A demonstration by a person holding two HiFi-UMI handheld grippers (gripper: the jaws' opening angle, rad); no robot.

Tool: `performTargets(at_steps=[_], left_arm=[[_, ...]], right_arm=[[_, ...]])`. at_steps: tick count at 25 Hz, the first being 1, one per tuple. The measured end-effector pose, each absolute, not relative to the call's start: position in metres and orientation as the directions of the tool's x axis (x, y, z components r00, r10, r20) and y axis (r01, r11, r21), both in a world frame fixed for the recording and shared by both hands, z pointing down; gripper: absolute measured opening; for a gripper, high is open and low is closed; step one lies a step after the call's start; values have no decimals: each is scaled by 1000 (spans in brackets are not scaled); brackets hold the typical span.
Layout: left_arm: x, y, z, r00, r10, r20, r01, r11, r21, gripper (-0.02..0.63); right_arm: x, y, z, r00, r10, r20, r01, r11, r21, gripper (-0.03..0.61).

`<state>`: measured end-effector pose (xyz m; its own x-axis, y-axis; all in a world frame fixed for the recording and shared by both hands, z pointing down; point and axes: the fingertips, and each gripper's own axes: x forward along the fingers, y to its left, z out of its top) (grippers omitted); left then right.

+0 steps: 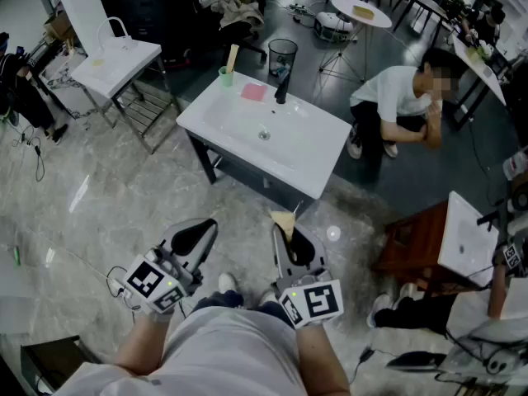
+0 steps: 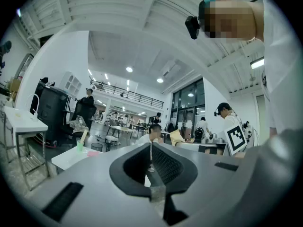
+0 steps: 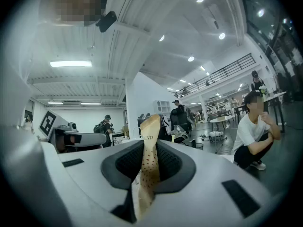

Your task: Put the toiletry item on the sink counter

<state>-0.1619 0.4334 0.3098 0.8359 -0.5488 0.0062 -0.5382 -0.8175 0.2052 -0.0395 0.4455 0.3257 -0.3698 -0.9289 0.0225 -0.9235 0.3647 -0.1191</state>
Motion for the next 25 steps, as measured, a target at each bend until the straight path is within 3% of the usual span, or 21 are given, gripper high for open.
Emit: performTargets(at_steps=[25], left_arm=[[-232,354,325,891,-454,-21,-439,-871,222,18]], right_arm=[[-89,375,333,-204,-979,17,-974,201,-102,61]])
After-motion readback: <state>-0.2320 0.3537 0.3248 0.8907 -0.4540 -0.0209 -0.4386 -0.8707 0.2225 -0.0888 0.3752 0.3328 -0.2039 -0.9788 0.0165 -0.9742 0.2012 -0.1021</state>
